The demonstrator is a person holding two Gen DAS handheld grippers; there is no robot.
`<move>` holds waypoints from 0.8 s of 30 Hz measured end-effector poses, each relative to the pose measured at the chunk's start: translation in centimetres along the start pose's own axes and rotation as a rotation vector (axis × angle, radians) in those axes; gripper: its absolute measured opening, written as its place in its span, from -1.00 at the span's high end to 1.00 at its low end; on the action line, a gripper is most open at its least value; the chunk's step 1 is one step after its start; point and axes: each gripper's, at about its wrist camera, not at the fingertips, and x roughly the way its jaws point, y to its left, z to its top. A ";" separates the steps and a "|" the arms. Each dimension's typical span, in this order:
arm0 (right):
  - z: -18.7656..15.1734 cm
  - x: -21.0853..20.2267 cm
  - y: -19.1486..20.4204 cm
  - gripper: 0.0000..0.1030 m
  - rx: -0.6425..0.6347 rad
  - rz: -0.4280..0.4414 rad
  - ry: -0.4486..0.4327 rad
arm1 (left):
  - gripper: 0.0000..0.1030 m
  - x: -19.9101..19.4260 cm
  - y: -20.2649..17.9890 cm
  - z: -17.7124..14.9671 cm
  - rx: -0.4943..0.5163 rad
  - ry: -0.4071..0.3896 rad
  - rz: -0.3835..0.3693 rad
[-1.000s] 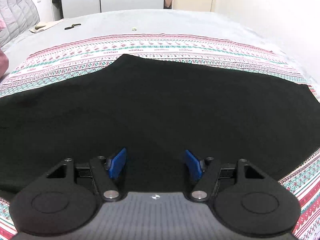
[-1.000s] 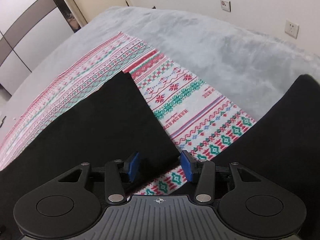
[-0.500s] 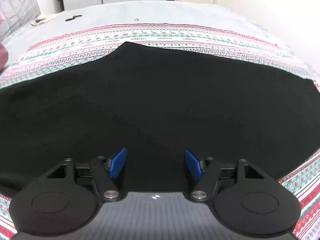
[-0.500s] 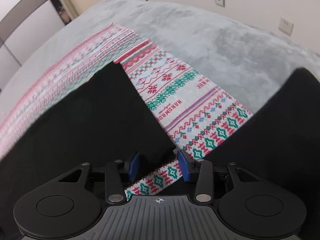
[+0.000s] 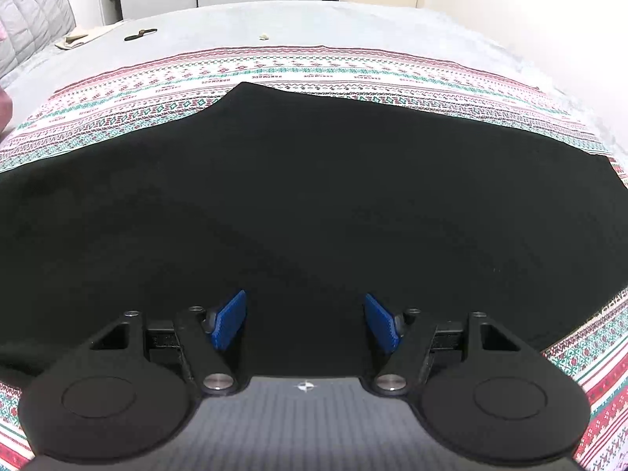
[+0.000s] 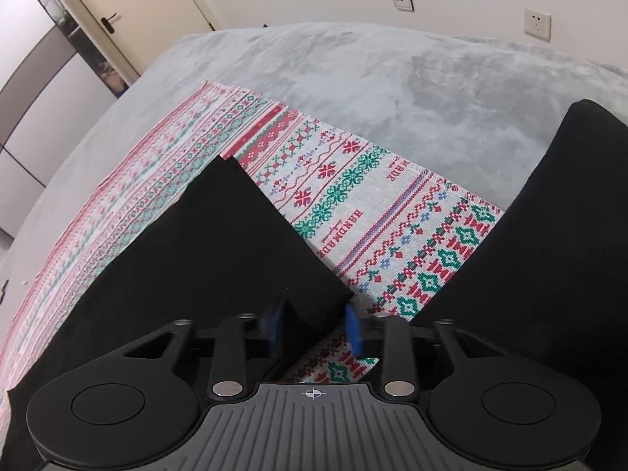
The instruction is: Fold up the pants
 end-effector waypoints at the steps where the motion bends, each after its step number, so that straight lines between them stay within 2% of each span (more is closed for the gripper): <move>1: -0.1 0.1 0.3 0.63 -0.005 -0.001 -0.003 | -0.84 0.1 0.1 0.0 -0.001 0.000 -0.001; 3: -0.2 0.1 1.1 0.70 -0.010 -0.009 -0.014 | -0.84 0.2 0.2 0.0 -0.008 0.000 -0.004; 5: -0.4 -0.4 3.3 0.72 -0.111 -0.066 -0.064 | -0.84 0.2 0.5 0.1 -0.017 0.000 -0.007; 9: -1.7 -1.8 8.2 0.74 -0.258 -0.050 -0.161 | -0.84 0.1 1.0 0.3 -0.039 0.001 -0.015; 11: -3.3 -3.0 11.8 0.74 -0.400 -0.056 -0.256 | -0.84 0.1 1.3 0.4 -0.051 -0.001 -0.017; 12: -4.6 -3.7 14.0 0.74 -0.511 -0.055 -0.318 | -0.84 0.1 1.5 0.5 -0.056 -0.003 -0.015; 14: -8.4 -5.1 18.3 0.74 -0.739 0.004 -0.422 | -0.84 0.2 1.7 0.6 -0.067 -0.004 -0.014; 16: -13.1 -5.9 21.9 0.74 -0.957 0.096 -0.459 | -0.84 0.3 1.9 0.6 -0.077 -0.001 -0.017; 18: -18.6 -5.9 25.0 0.74 -1.166 0.165 -0.433 | -0.84 0.4 1.9 0.5 -0.079 0.002 -0.021; 21: -26.4 -4.6 27.8 0.71 -1.421 0.195 -0.339 | -0.84 0.5 2.0 0.5 -0.083 0.001 -0.021; 24: -31.5 -4.1 28.6 0.57 -1.611 0.244 -0.298 | -0.84 0.4 2.3 0.7 -0.095 0.001 -0.028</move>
